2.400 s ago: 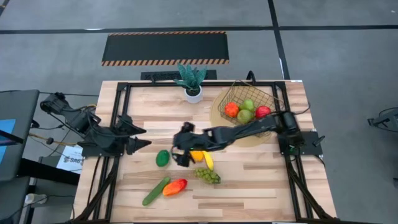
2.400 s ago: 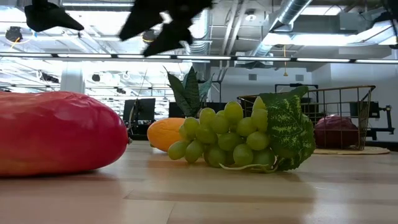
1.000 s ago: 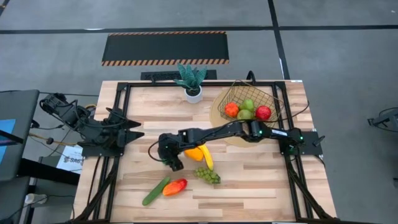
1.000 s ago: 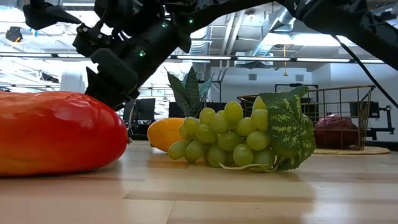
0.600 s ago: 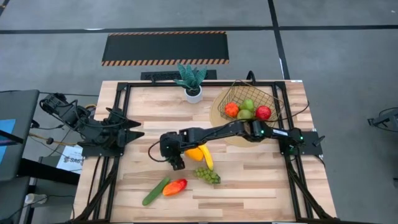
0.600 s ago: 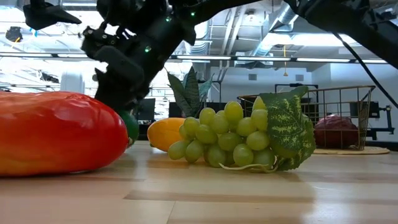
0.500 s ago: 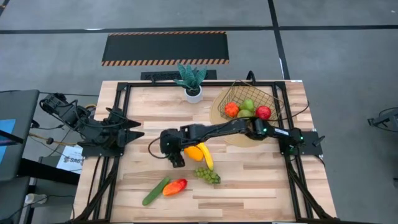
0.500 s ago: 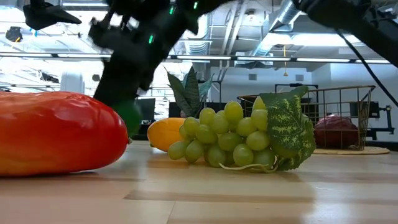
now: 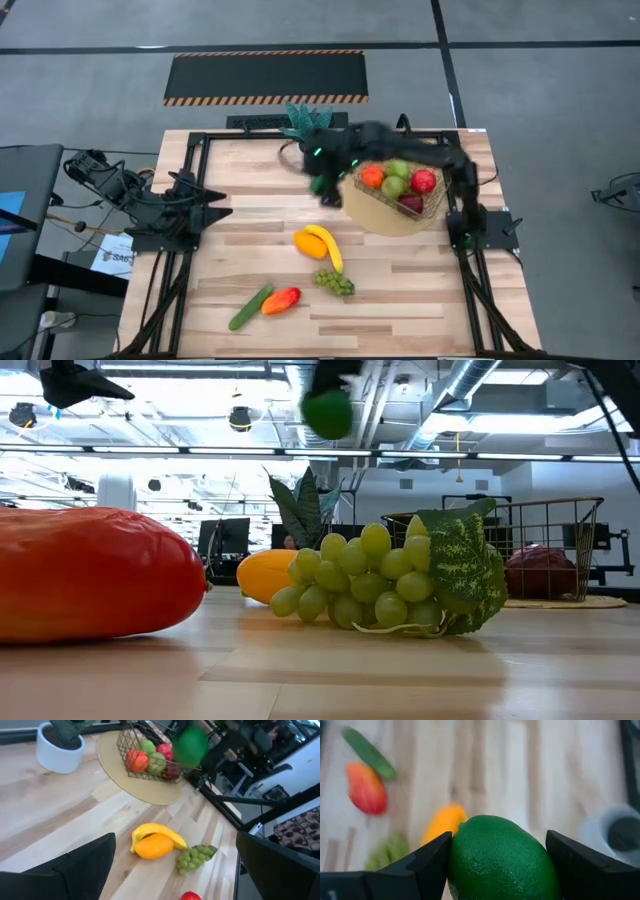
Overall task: Build produce basket
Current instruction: Put the green lime into the wire basket
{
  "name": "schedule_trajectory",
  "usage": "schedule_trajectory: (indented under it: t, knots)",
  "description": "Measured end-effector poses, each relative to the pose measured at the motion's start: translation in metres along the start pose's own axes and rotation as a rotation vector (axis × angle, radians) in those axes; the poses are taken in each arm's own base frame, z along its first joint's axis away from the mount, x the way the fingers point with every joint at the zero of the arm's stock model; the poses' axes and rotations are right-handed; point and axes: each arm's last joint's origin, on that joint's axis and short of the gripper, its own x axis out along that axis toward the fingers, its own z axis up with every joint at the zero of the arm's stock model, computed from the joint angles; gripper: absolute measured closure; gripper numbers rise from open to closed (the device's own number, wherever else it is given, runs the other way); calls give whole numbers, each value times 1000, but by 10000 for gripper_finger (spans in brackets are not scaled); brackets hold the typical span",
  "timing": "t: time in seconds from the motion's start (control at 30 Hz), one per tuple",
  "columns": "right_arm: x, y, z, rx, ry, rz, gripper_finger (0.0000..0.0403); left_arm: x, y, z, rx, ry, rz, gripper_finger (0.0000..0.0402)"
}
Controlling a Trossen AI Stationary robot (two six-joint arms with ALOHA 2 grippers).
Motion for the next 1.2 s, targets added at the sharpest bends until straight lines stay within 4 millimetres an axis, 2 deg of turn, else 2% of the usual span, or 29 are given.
schedule_trajectory:
  t: [0.17,0.23,0.33,0.4,0.5,0.63,0.8,1.0,1.2]
  knots:
    - [-69,-31,-32,90,64,-134,96,0,2,0,10,-26,29,3]
    - [-89,-41,-45,126,60,-166,96,0,3,0,6,-40,44,3]
    - [-103,-51,-68,176,68,-194,96,0,4,1,4,-63,61,3]
    - [-104,-55,-86,206,74,-210,96,0,4,1,3,-76,68,3]
    - [-93,-61,-117,244,53,-239,96,0,4,2,5,-95,80,3]
    - [-61,-70,-155,280,-17,-287,96,0,5,2,-10,-126,95,3]
    - [-23,-84,-191,319,-47,-330,96,0,5,3,-26,-143,102,3]
    - [13,-107,-220,376,17,-355,96,-1,6,4,-47,-173,115,3]
    - [26,-124,-235,437,74,-365,81,-1,7,3,-56,-175,123,3]
